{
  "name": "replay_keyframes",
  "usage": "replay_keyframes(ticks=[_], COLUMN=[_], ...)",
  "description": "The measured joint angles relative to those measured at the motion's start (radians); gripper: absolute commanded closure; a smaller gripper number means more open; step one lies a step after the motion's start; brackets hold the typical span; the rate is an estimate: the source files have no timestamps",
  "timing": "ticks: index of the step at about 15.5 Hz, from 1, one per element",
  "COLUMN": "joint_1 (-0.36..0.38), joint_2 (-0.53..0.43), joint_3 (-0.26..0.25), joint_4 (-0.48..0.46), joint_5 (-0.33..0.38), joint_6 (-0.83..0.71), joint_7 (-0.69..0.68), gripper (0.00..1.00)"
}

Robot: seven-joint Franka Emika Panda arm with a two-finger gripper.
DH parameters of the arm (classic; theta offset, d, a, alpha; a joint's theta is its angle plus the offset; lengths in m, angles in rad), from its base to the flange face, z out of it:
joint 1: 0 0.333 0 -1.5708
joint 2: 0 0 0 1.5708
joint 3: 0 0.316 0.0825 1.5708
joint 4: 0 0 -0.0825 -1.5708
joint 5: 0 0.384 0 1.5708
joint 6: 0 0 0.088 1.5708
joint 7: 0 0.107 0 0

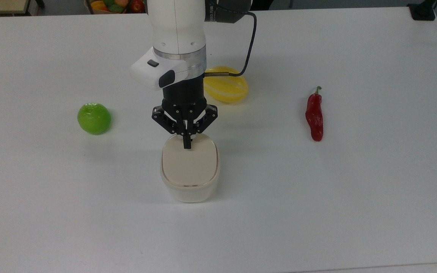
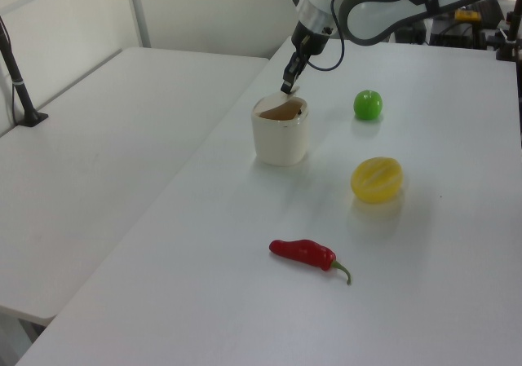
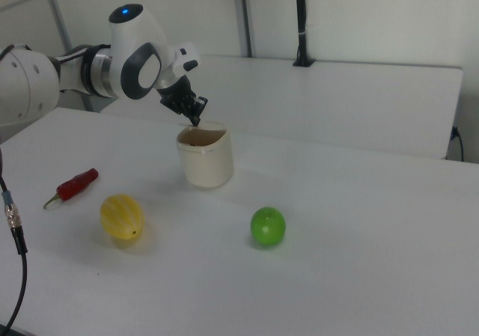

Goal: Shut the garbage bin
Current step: 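Press the lid flat onto the bin rim with the gripper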

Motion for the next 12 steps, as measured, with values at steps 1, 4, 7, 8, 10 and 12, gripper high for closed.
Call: replay_keyframes(ticks=[1, 4, 7, 8, 10, 12], joint_1=[0.001, 0.002, 0.002, 0.002, 0.002, 0.002], joint_2=[0.002, 0.011, 0.023, 0.025, 0.026, 0.027], joint_3=[0.000, 0.000, 0.000, 0.000, 0.000, 0.000], joint_4=[-0.004, -0.017, -0.026, -0.026, -0.026, -0.026], joint_5=[0.000, 0.002, 0.002, 0.002, 0.002, 0.002], joint_6=[-0.005, -0.006, -0.006, -0.005, -0.005, -0.005], joint_7=[0.000, 0.000, 0.000, 0.000, 0.000, 0.000], gripper=[1.00, 1.00, 1.00, 1.00, 1.00, 1.00])
